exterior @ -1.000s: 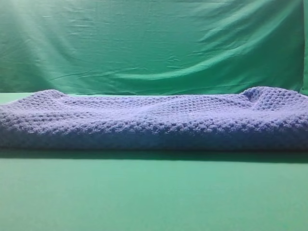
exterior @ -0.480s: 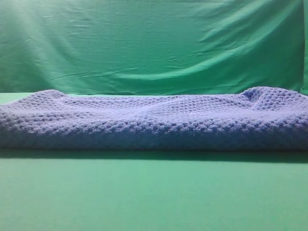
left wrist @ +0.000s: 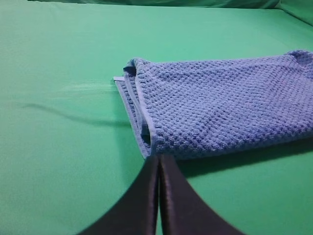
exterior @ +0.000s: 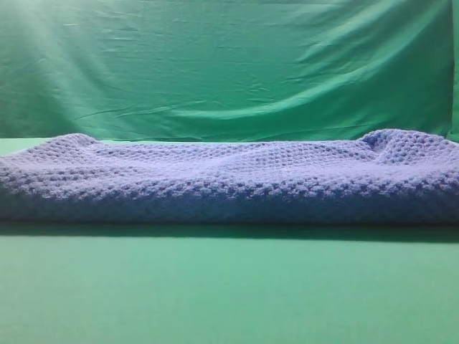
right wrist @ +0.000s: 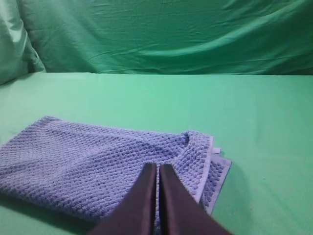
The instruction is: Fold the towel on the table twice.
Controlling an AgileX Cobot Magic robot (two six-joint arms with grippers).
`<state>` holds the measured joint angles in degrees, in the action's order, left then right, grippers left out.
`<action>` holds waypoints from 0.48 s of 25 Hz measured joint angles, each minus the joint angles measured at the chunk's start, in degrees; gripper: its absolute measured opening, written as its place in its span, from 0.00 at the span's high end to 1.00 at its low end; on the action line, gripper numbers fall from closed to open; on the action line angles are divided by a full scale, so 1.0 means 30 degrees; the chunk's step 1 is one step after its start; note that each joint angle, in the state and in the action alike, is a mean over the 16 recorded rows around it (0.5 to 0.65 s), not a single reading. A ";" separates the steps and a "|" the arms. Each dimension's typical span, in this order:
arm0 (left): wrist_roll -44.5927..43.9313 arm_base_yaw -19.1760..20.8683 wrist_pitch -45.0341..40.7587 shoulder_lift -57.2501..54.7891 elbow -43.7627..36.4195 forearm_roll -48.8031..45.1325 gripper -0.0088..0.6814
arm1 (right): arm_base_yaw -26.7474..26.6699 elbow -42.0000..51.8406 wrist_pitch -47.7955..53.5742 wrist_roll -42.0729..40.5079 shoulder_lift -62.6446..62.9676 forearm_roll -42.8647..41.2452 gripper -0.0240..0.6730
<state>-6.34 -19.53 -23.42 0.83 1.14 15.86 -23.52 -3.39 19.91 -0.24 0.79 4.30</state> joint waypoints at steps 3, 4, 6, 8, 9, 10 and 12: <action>0.0000 0.0002 0.0124 0.0000 -0.0168 -0.0042 0.99 | 0.0000 0.0325 0.0034 -0.0007 0.0000 -0.0042 0.97; 0.0000 0.0002 0.0195 0.0000 -0.0222 -0.0094 0.99 | 0.0000 0.0442 0.0024 -0.0007 0.0000 -0.0058 0.97; 0.0000 0.0003 0.0367 0.0000 -0.0331 -0.0241 0.99 | 0.0000 0.0673 0.0003 -0.0007 0.0000 -0.0095 0.97; 0.0000 0.0004 0.0543 0.0000 -0.0440 -0.0427 0.99 | 0.0000 0.0905 -0.0006 -0.0007 0.0000 -0.0147 0.97; 0.0000 0.0005 0.0634 0.0000 -0.0495 -0.0522 0.99 | 0.0000 0.1021 -0.0018 -0.0007 0.0000 -0.0189 0.97; 0.0000 0.0007 0.0725 0.0000 -0.0544 -0.0620 0.99 | 0.0000 0.1137 -0.0024 -0.0007 0.0000 -0.0243 0.97; 0.0000 0.0012 0.0904 0.0000 -0.0608 -0.0816 0.99 | 0.0000 0.1353 -0.0028 -0.0007 0.0000 -0.0352 0.97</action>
<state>-6.34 -19.50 -20.71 0.83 -0.68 13.41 -23.52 0.67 19.83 -0.26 0.79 3.24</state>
